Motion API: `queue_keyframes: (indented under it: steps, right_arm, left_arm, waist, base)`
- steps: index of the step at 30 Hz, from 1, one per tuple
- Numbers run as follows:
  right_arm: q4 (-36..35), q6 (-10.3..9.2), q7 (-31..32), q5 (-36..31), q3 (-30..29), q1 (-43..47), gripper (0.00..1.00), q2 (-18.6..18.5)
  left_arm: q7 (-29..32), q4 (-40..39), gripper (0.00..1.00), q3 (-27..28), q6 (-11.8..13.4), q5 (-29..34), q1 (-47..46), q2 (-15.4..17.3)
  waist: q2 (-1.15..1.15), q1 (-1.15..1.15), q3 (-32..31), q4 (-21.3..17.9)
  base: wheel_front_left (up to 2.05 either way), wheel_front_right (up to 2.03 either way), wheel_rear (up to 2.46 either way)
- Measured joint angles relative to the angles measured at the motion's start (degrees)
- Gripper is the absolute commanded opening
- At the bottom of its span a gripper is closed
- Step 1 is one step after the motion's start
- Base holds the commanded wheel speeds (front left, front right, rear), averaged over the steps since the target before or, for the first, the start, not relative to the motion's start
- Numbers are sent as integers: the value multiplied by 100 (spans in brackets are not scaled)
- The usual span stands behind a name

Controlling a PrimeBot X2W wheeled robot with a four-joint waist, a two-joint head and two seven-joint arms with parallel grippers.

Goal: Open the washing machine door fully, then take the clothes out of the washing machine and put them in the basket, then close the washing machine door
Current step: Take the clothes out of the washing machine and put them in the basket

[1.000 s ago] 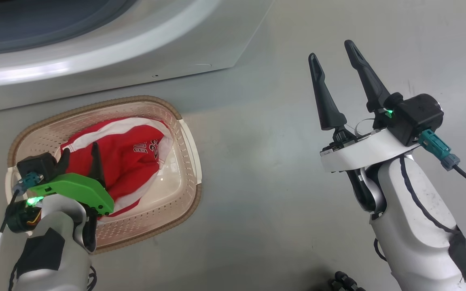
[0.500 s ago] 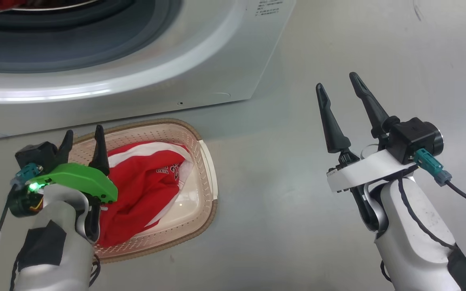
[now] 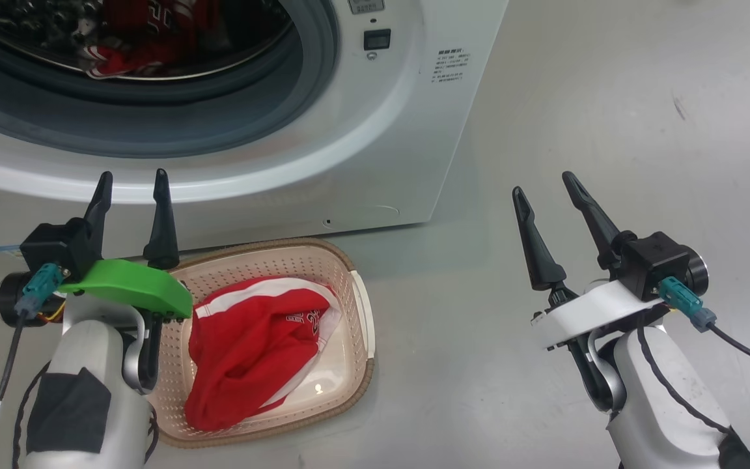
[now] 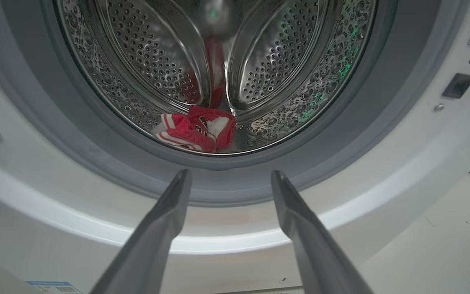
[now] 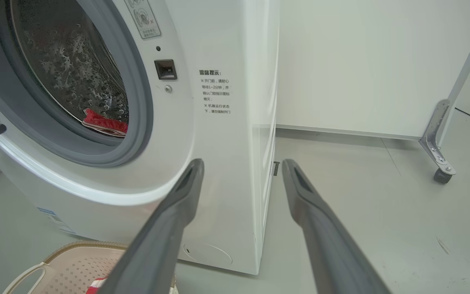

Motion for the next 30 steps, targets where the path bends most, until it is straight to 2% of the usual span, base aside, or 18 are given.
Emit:
queue_keyframes:
  steps: [10,21,30]
  right_arm:
    - [66,13,0,0,-146,456,100,4]
    - [90,13,0,2,-176,900,100,20]
    - [84,11,0,55,-196,1191,100,38]
  left_arm:
    - [-15,-731,100,-59,104,245,699,0]
    - [-14,-1138,100,-59,294,325,1755,7]
    - [-14,-1482,100,-174,305,324,2382,10]
  waist:
    - [0,0,-672,137]
    - [0,0,-1232,211]
    - [0,0,-1529,208]
  base:
    - [0,0,0]
    - [0,0,0]
    - [0,0,0]
